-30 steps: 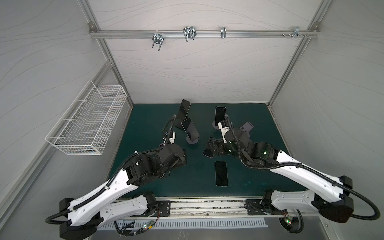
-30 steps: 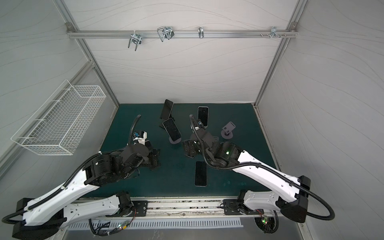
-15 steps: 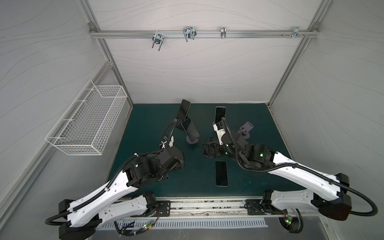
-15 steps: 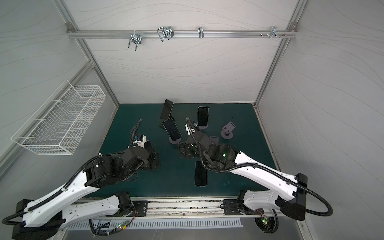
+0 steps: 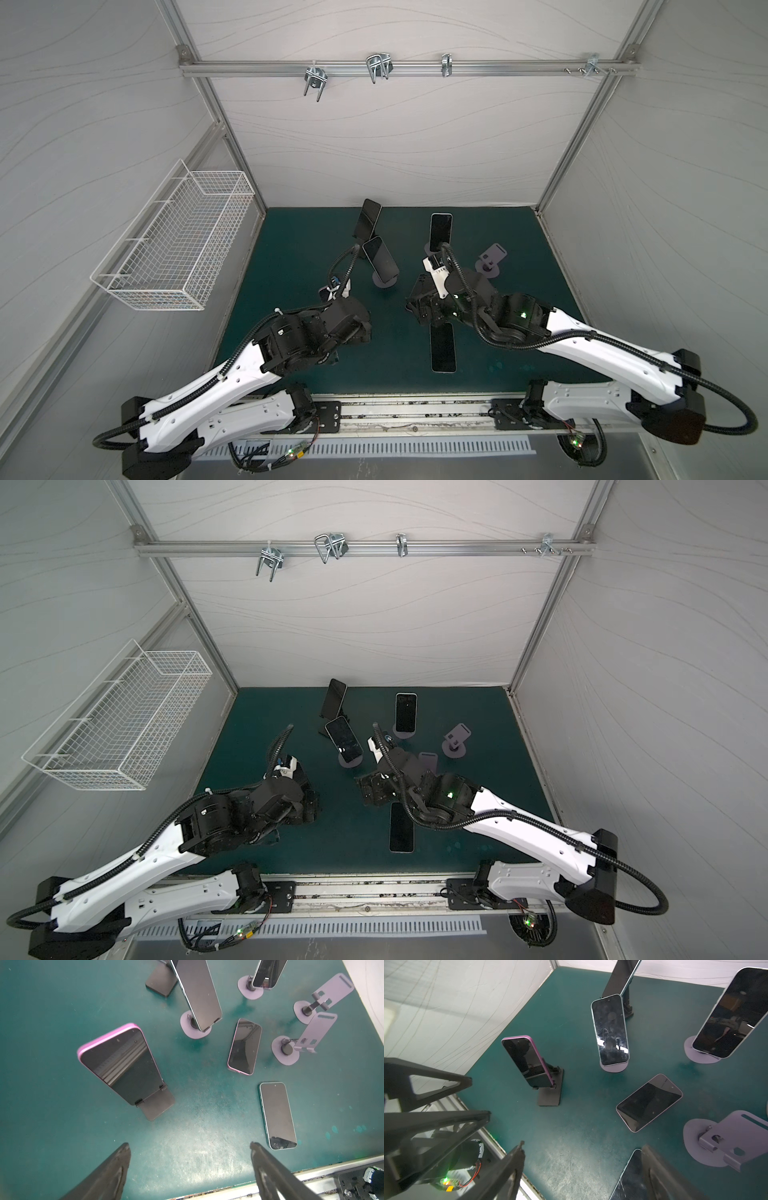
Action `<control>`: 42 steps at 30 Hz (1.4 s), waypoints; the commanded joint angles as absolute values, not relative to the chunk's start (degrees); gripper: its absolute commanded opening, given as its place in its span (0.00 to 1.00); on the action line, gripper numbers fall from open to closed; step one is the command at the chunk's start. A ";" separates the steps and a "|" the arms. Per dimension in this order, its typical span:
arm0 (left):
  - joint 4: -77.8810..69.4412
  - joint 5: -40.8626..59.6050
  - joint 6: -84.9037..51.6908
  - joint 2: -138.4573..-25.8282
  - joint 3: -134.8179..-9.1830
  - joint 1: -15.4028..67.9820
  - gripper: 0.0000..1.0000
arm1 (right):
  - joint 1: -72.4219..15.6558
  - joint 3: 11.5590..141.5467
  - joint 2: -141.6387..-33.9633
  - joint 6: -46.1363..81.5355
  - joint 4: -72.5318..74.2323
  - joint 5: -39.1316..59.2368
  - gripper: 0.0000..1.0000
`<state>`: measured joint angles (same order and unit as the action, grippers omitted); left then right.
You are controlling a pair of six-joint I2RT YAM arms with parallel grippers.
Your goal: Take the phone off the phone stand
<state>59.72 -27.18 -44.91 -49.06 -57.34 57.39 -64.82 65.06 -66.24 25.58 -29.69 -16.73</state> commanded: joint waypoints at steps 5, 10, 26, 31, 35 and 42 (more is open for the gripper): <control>59.92 -28.86 -50.27 -48.28 -54.80 57.13 0.91 | -65.68 63.87 -65.98 25.15 -26.50 -12.77 0.89; 61.99 -31.27 -54.72 -48.05 -53.15 57.15 0.92 | -66.85 62.21 -66.35 26.36 -25.14 -12.68 0.89; 68.48 -36.11 -59.86 -49.14 -53.94 57.13 0.99 | -70.50 62.48 -71.54 26.01 -20.72 -11.93 0.89; 70.51 -38.63 -61.58 -47.08 -54.55 57.15 0.99 | -71.15 62.70 -73.39 25.18 -18.36 -11.47 0.89; 72.58 -41.13 -62.20 -46.66 -56.03 57.13 0.99 | -71.66 63.21 -75.29 24.36 -15.53 -11.35 0.90; 74.20 -43.15 -63.77 -46.66 -57.59 57.13 0.99 | -71.75 67.99 -82.22 24.78 -15.48 -13.62 0.92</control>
